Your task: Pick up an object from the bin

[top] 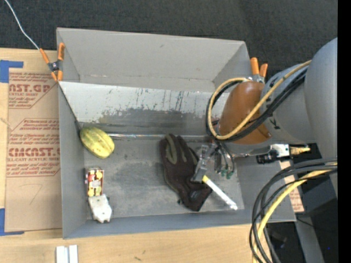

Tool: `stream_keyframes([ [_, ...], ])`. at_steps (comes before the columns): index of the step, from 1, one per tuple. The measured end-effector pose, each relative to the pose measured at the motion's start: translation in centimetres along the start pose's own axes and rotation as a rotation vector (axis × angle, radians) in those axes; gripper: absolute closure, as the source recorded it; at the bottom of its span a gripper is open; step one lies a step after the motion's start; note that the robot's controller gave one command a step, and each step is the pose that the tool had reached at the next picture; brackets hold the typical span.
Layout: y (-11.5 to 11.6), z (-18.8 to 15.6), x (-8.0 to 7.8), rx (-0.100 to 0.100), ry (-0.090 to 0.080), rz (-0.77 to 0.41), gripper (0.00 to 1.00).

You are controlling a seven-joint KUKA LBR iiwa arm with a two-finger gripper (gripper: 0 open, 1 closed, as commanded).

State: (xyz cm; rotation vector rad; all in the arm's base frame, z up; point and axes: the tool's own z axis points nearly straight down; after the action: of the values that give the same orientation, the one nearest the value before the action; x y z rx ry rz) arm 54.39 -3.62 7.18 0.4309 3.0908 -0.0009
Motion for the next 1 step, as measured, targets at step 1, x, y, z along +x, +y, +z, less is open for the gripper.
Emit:
stream_keyframes([
  [1,0.00,0.00,0.00,0.000,0.000,0.000,1.00],
])
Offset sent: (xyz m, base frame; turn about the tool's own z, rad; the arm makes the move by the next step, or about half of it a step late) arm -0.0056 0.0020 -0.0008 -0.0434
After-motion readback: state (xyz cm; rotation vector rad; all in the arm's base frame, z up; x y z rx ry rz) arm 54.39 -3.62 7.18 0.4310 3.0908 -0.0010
